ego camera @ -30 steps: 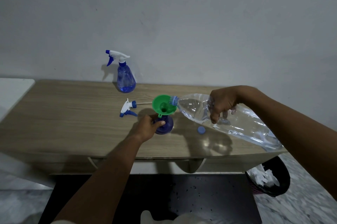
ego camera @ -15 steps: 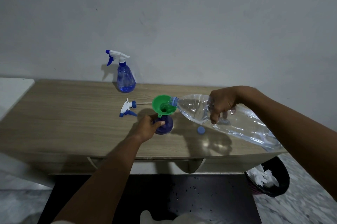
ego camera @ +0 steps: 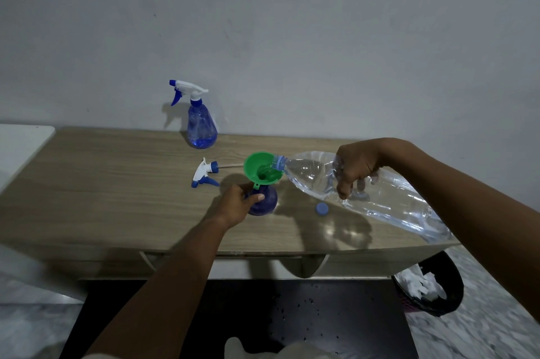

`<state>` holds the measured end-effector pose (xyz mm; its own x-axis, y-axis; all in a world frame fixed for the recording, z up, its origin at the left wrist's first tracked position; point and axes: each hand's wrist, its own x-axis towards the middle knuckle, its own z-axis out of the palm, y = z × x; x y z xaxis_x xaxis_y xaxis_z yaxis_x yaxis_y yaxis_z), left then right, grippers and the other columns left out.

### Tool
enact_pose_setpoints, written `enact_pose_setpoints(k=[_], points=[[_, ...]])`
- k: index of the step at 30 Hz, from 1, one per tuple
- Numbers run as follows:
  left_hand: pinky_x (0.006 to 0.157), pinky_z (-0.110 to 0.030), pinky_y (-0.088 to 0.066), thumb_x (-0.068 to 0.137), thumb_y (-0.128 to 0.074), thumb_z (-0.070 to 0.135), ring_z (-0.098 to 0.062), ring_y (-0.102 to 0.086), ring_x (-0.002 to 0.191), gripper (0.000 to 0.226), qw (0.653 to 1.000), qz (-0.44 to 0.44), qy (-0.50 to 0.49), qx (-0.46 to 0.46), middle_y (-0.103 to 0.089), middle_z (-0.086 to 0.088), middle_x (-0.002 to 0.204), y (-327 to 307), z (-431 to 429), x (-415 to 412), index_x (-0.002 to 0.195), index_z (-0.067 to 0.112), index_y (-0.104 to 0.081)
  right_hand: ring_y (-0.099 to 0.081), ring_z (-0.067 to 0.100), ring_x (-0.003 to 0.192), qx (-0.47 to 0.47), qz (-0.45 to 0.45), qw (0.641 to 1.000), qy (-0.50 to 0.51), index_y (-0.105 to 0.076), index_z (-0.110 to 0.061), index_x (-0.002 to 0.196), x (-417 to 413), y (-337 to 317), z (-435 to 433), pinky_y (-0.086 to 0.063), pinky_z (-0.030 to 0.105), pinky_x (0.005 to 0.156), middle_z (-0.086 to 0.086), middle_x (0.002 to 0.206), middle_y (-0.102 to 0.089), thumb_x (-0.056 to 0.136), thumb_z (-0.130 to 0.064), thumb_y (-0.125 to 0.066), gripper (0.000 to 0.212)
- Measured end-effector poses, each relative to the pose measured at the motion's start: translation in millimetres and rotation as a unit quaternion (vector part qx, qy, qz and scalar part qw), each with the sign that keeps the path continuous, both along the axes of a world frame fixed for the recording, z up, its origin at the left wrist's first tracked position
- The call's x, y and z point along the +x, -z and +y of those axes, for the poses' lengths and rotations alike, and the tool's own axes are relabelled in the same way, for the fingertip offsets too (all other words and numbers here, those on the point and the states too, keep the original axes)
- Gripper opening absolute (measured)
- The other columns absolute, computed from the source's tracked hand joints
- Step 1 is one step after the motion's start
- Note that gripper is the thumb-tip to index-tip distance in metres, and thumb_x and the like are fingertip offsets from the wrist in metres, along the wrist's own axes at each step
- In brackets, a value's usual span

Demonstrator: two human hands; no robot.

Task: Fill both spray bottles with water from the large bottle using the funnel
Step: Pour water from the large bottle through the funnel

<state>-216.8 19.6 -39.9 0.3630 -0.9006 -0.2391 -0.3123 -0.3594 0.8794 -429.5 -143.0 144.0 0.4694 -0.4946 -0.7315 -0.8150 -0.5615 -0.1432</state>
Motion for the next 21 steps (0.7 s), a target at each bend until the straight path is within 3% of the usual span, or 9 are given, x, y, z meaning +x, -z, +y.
enact_pose_setpoints(k=[6,15,21], points=[[0.100,-0.041,-0.051,0.095,-0.068,0.028,-0.021,-0.064,0.114,0.036,1.000,-0.009,0.000,0.005,-0.072,-0.005,0.118,1.1,0.6,2.2,0.130,0.022,-0.065,-0.071,0.017,0.067,-0.001,0.000,1.000,0.001,-0.074,-0.017,0.079,1.5,0.1,0.2,-0.051,0.029,0.058,-0.002,0.075,-0.076,0.070,-0.024,-0.087,0.018],[0.091,-0.034,-0.049,0.096,-0.068,0.027,-0.021,-0.065,0.108,0.034,1.000,-0.014,0.001,0.012,-0.072,-0.006,0.113,-2.2,1.4,1.8,0.129,0.019,-0.066,-0.072,0.018,0.068,0.001,0.001,1.000,0.002,-0.075,-0.016,0.081,2.3,1.7,-0.6,-0.052,0.031,0.059,-0.001,0.076,-0.076,0.069,-0.025,-0.088,0.019],[0.097,-0.046,-0.054,0.091,-0.070,0.040,-0.019,-0.067,0.107,0.033,1.000,-0.016,-0.001,0.021,-0.074,0.000,0.110,1.4,2.4,4.3,0.123,0.032,-0.067,-0.072,0.018,0.068,-0.001,0.001,1.000,0.001,-0.076,-0.016,0.081,1.3,2.0,-0.3,-0.051,0.028,0.056,-0.003,0.073,-0.075,0.068,-0.025,-0.087,0.019]])
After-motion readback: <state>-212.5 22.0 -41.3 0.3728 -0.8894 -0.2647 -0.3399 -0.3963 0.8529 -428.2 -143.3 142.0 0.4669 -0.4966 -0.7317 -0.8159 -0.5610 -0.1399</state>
